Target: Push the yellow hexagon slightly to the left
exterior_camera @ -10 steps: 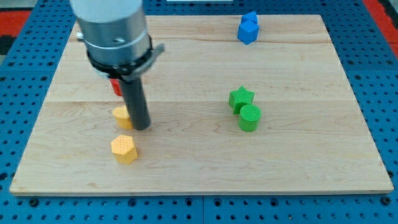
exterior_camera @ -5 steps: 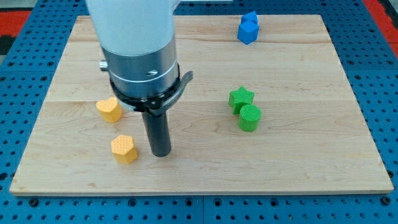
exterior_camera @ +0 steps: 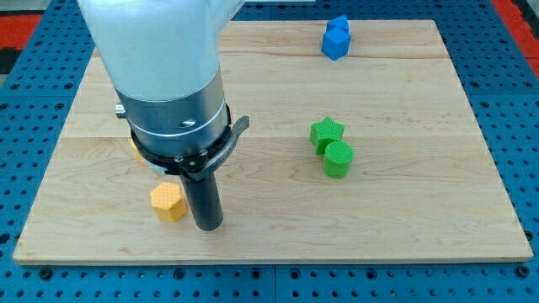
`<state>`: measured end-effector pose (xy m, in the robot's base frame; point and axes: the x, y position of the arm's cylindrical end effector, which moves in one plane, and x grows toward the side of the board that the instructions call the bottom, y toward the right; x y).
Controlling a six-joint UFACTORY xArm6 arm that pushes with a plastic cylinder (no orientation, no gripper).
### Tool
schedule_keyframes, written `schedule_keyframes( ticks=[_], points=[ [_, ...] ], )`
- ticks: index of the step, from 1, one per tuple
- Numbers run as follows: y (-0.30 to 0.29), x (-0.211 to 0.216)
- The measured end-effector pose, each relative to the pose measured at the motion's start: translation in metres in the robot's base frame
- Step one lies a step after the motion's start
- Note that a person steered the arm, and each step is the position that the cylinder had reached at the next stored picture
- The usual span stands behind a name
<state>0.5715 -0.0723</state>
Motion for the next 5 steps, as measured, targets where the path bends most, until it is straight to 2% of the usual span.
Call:
schedule_keyframes(
  ticks=[3, 5],
  points=[
    [0.023, -0.007],
    [-0.038, -0.013]
  ],
)
